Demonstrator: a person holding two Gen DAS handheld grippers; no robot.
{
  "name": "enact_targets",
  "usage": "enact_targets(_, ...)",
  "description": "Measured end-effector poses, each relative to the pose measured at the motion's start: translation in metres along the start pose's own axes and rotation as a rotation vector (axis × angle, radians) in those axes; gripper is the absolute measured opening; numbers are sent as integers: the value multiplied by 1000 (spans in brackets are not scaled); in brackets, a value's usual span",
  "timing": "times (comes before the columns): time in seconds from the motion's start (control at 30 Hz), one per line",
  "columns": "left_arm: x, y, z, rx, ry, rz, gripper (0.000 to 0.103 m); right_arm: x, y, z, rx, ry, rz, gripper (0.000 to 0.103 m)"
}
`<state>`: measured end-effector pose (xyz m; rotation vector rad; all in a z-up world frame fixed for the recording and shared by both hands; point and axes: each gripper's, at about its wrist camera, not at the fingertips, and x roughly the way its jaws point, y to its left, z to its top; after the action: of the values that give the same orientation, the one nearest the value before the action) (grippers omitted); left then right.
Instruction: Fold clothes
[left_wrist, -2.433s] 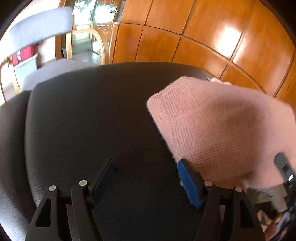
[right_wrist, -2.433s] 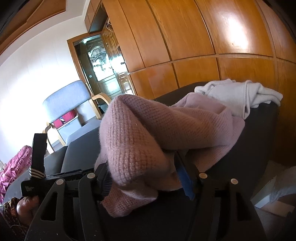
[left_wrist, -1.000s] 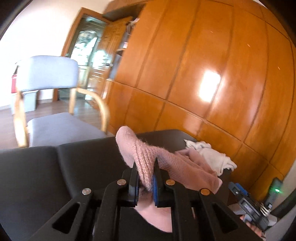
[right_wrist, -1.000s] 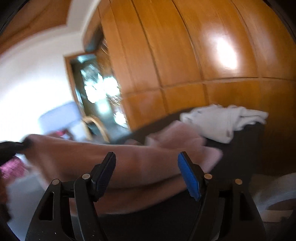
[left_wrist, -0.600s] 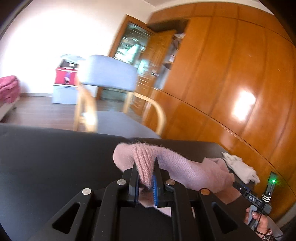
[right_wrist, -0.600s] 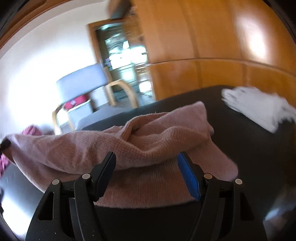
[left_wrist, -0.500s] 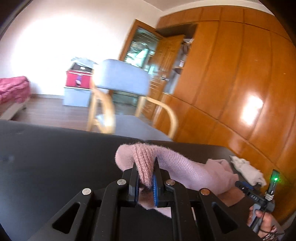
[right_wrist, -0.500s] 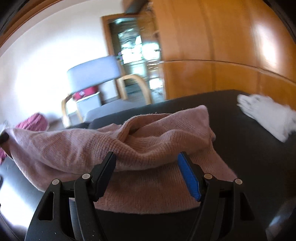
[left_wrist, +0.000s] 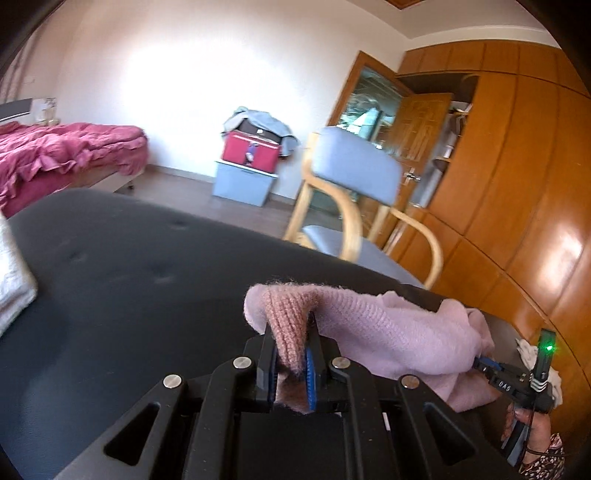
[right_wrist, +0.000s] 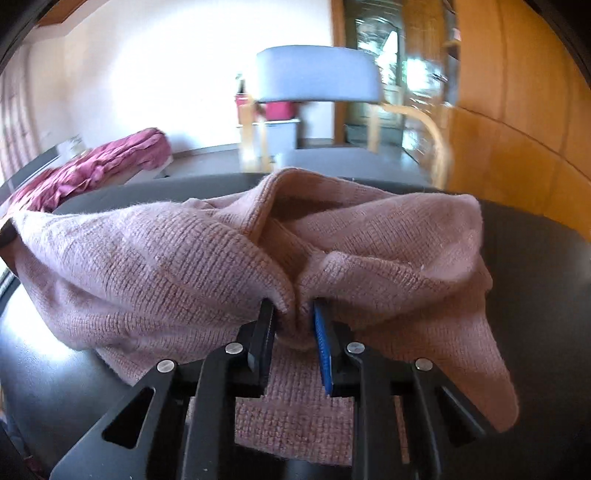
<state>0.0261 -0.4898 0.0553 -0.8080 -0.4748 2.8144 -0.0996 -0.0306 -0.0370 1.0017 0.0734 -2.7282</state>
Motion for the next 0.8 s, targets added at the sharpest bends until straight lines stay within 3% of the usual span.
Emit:
enact_targets(0.13, -3, 14, -4, -21, -5, 28, 10, 4, 15, 11, 19, -50, 62, 20)
enact_targets(0.3, -2, 10, -14, 11, -9, 45, 11, -15, -2, 14, 196, -145, 189, 19)
enact_targets(0.47, 7, 1, -25, 94, 17, 83, 15, -31, -6, 6, 156, -111, 251, 20)
enact_targets(0.5, 10, 2, -26, 99, 23, 89, 17, -34, -7, 4, 150, -102, 260, 23)
enact_targets(0.57, 11, 3, -27, 90, 27, 90, 19, -42, -5, -1, 128, -106, 221, 57)
enact_targets(0.63, 12, 5, -27, 71, 33, 86, 20, -51, 2, -2, 83, -143, 186, 74)
enact_targets(0.73, 12, 5, -25, 61, 37, 91, 21, -48, 21, 7, -58, -193, 148, 76)
enact_targets(0.8, 10, 4, -25, 61, 36, 95, 21, -36, 40, 11, -171, -171, 107, 76)
